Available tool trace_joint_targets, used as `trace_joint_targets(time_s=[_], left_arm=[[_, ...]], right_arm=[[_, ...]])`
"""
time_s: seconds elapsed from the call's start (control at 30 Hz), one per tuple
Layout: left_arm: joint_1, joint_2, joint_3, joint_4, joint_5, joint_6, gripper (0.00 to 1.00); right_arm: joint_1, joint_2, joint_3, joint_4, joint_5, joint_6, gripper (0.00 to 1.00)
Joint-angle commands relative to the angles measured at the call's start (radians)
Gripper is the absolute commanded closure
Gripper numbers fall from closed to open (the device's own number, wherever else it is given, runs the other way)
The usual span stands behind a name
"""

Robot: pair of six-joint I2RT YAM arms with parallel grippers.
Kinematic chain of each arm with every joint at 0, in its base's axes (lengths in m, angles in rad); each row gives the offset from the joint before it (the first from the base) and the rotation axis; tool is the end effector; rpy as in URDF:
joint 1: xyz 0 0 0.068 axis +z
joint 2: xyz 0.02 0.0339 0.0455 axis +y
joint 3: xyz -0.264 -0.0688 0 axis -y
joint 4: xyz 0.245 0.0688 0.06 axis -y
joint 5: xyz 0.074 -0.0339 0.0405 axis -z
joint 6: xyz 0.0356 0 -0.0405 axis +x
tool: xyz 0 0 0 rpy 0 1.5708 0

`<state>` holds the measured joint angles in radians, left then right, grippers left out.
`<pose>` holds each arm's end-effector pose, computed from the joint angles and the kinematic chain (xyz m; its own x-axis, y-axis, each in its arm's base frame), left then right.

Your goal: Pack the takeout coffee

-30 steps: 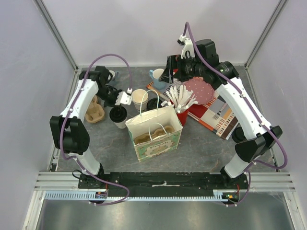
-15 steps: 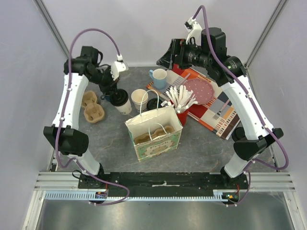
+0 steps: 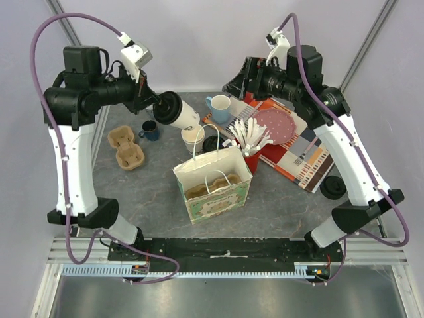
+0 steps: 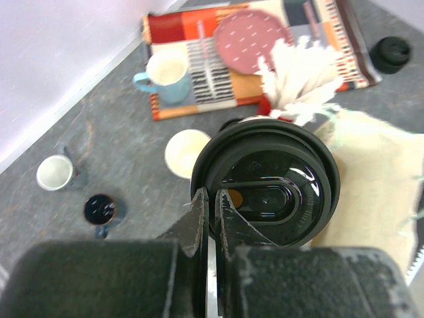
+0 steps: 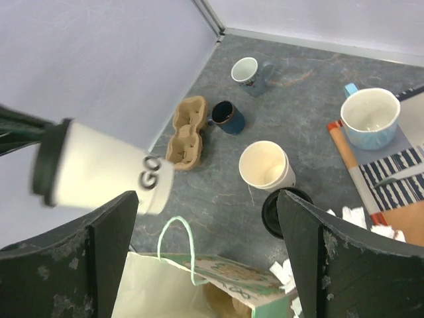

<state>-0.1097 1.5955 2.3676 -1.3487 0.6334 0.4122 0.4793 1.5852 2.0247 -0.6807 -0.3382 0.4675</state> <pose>0.2425 -0.0479 0.5353 -0.2636 0.3539 -0.8974 0.7499 0.6604 0.0402 0.2825 0.1601 0.5103 -0.5141 0.2119 -0.8311 -0.5480 0.6642 0.5084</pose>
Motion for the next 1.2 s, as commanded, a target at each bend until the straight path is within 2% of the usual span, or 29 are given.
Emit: trace_joint_targets(time_s=[0.0, 0.17, 0.23, 0.27, 0.33, 0.43, 0.6, 0.7, 0.83, 1.0, 1.17], left_arm=[[-0.036, -0.101, 0.056, -0.168, 0.159, -0.128, 0.98], [-0.117, -0.15, 0.027, -0.162, 0.16, -0.124, 0.98], [-0.169, -0.154, 0.009, -0.165, 0.103, -0.109, 0.98], [-0.248, -0.155, -0.005, -0.164, 0.074, -0.099, 0.98], [-0.319, -0.146, -0.024, -0.159, 0.014, -0.092, 0.98], [-0.379, -0.115, -0.057, -0.148, -0.03, -0.105, 0.98], [-0.441, -0.072, -0.083, -0.135, -0.104, -0.11, 0.98], [-0.456, -0.063, -0.113, -0.121, -0.113, -0.119, 0.98], [-0.531, -0.054, -0.14, -0.131, -0.176, -0.089, 0.98], [-0.599, -0.081, -0.237, -0.121, -0.259, -0.036, 0.98], [-0.68, -0.095, -0.343, -0.018, -0.334, 0.023, 0.98]], right_arm=[[-0.002, -0.086, -0.075, 0.004, 0.077, 0.008, 0.07], [-0.004, -0.154, -0.168, -0.003, 0.119, 0.022, 0.07], [-0.004, -0.194, -0.219, -0.01, 0.108, 0.013, 0.07], [-0.002, -0.209, -0.237, -0.01, 0.075, -0.001, 0.07], [-0.002, -0.257, -0.291, -0.017, 0.044, -0.033, 0.07], [-0.002, -0.324, -0.354, -0.028, 0.015, -0.064, 0.07], [-0.004, -0.392, -0.42, -0.082, -0.036, -0.098, 0.11], [-0.004, -0.407, -0.434, -0.114, -0.038, -0.099, 0.13], [-0.004, -0.422, -0.449, -0.12, -0.021, -0.087, 0.14], [-0.002, -0.435, -0.466, -0.125, -0.009, -0.083, 0.14], [-0.002, -0.445, -0.491, -0.123, -0.009, -0.07, 0.14]])
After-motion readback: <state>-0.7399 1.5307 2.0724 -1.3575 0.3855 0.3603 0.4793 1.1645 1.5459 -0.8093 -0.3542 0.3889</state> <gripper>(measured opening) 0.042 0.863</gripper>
